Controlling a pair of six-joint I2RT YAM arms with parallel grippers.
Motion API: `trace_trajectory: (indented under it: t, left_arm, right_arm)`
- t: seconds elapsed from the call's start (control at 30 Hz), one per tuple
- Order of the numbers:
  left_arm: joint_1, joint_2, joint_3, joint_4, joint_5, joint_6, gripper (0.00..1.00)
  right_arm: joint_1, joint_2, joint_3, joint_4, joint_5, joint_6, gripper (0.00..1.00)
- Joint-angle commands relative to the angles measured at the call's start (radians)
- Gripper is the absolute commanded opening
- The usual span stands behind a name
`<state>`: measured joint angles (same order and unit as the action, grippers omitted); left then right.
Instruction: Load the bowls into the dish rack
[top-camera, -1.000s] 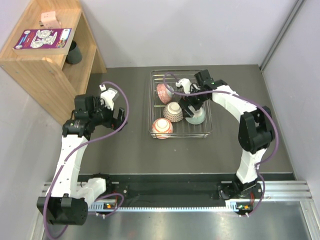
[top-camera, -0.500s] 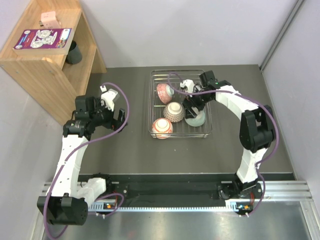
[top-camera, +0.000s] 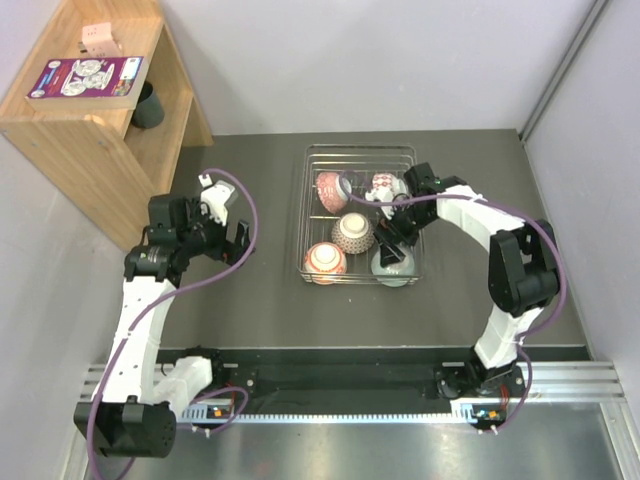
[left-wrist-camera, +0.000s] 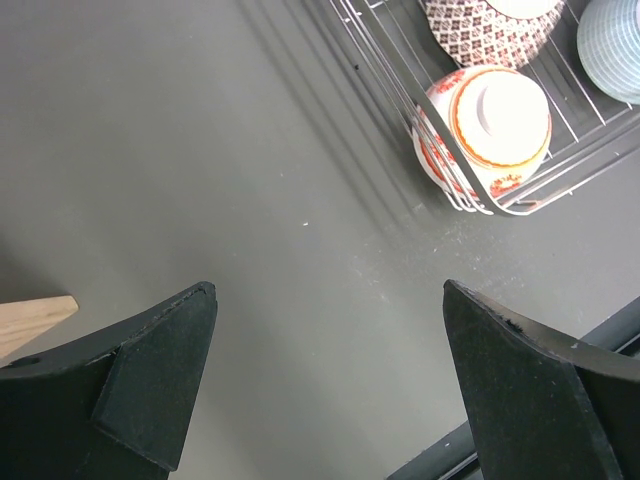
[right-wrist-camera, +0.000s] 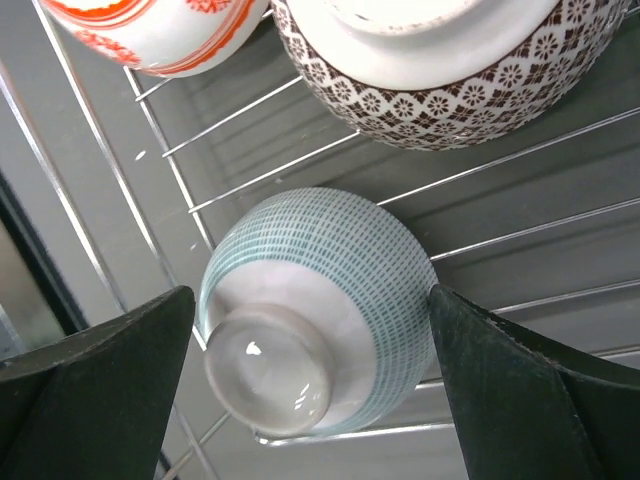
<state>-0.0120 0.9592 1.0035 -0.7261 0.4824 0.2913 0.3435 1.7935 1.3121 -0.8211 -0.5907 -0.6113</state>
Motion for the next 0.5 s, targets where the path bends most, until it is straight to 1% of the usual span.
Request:
trace_trajectory:
  t: [0.0,0.17,0.3,0.4,0.43,0.47]
  left_arm:
    - [0.006,-0.017,-0.009,0.017,0.025,0.016,0.99]
    - [0.004,0.026,0.009,0.021,0.042,0.023,0.99]
    - [0.006,0.056,0.012,0.065,0.080,0.043,0.99]
    - [0.006,0.085,0.018,0.102,0.143,0.057,0.99]
    - [0.004,0.104,0.017,0.119,0.168,0.060,0.99]
    - [0.006,0.116,0.014,0.134,0.170,0.063,0.99]
  right_arm:
    - [0.002,-0.097,0.053,-0.082,-0.008,0.005,0.99]
    - [0.008,-0.094,0.176,-0.079,0.026,0.050,1.00]
    - [0.008,-0.118,0.229,-0.018,0.097,0.113,1.00]
    - [0.006,-0.169,0.230,0.049,0.198,0.180,1.00]
    - [0.006,-0.190,0.220,0.094,0.274,0.202,1.00]
    - [0.008,-0.233,0.211,0.118,0.311,0.225,1.00]
